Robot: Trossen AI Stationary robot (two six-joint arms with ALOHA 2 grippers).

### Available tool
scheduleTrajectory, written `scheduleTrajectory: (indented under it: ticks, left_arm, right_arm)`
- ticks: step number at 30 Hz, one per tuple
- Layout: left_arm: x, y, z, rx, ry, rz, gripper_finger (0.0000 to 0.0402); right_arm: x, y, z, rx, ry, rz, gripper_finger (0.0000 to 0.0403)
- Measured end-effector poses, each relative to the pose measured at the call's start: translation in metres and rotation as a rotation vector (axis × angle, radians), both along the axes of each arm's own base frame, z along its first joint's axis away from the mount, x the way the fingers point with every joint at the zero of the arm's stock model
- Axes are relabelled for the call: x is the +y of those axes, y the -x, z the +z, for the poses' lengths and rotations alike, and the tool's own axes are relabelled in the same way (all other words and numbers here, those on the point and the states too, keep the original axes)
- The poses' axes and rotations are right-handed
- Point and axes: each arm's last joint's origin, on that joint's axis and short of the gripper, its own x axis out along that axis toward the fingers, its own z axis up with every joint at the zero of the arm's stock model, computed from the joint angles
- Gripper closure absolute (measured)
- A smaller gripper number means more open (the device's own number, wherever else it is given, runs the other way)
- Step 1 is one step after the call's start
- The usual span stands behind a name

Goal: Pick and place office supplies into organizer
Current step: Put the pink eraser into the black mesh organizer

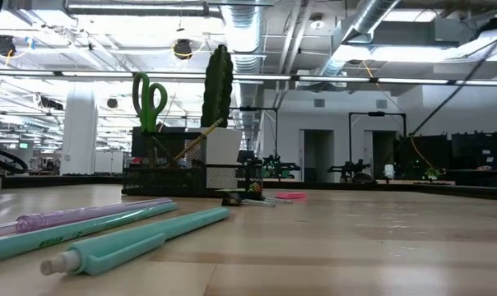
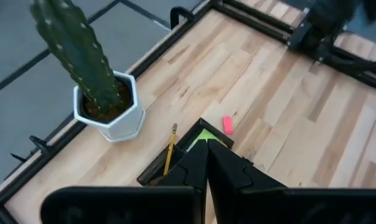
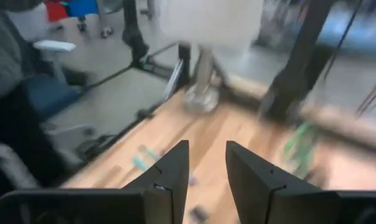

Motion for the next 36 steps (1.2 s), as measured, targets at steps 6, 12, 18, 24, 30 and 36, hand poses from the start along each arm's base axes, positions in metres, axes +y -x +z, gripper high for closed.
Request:
scheduleTrajectory:
  ticks: [6, 12, 18, 24, 30, 36]
  left_arm:
    - [-0.008, 0.011, 0.007, -0.051, -0.002, -0.035, 0.0401]
    - [-0.022, 0.014, 0.013, -0.136, 0.034, -0.097, 0.0401]
    - [-0.035, 0.012, 0.019, -0.217, 0.062, -0.151, 0.0401]
    - [-0.036, 0.012, 0.019, -0.216, 0.053, -0.153, 0.0402]
    - [-0.034, 0.013, 0.018, -0.198, 0.024, -0.139, 0.0401]
    - [-0.034, 0.014, 0.017, -0.183, 0.018, -0.138, 0.0401]
  right_arm:
    - [-0.008, 0.024, -0.023, -0.034, 0.116, -0.060, 0.0306]
    - [-0.034, 0.019, -0.116, -0.021, -0.005, 0.097, 0.0306]
    - [-0.076, 0.009, -0.192, -0.080, -0.005, -0.028, 0.0306]
    - [-0.095, -0.016, -0.255, 0.028, -0.099, -0.052, 0.0306]
    - [-0.090, -0.042, -0.301, 0.164, -0.149, -0.031, 0.0306]
    - [-0.088, -0.069, -0.320, 0.208, 0.062, -0.133, 0.0306]
